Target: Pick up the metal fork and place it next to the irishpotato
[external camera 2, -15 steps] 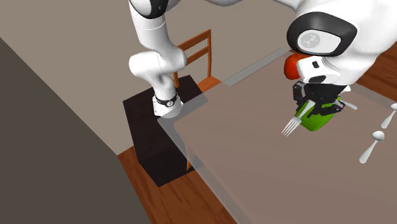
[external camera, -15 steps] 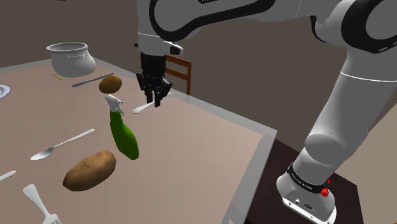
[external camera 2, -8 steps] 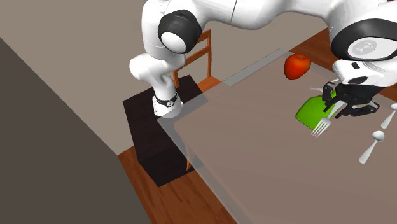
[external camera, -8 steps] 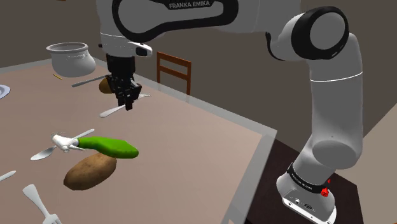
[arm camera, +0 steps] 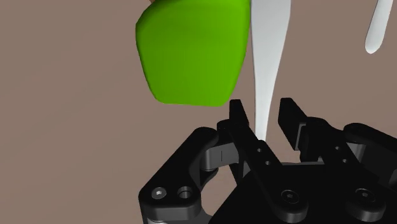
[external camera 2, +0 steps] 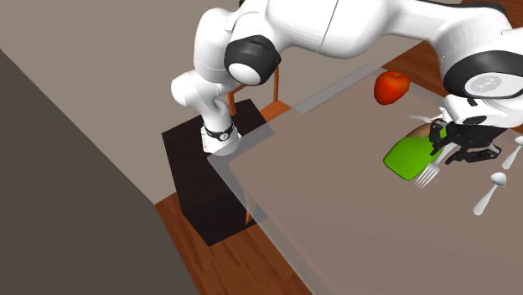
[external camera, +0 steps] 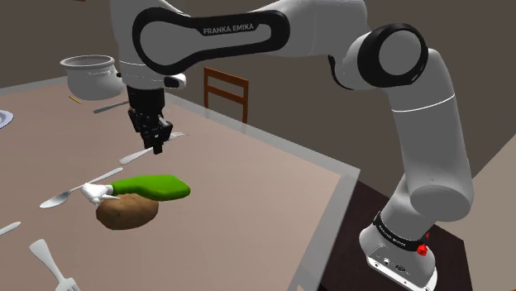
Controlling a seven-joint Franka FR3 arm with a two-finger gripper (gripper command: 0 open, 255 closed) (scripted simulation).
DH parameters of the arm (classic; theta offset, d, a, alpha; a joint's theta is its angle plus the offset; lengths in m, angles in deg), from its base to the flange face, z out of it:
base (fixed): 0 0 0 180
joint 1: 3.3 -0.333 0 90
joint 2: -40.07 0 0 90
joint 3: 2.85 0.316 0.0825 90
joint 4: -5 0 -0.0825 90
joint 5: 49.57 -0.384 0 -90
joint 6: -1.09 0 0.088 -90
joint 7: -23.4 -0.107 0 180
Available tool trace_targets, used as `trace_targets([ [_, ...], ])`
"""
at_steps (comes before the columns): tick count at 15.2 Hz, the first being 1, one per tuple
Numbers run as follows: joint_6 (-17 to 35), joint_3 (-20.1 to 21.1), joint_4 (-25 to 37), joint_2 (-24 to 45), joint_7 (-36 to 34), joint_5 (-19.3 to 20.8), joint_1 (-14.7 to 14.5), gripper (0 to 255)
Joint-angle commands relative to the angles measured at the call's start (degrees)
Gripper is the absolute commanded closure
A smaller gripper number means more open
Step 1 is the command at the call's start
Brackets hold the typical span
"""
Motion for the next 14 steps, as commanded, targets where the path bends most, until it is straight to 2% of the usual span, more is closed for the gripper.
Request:
trace_targets([
  [1,1.55,-0.07,-1.50,0.09,-0.04,0.10,0.29,255],
  [14,10.49,-1.04,-9.21,1.86,-0.49,1.40,1.24,255],
])
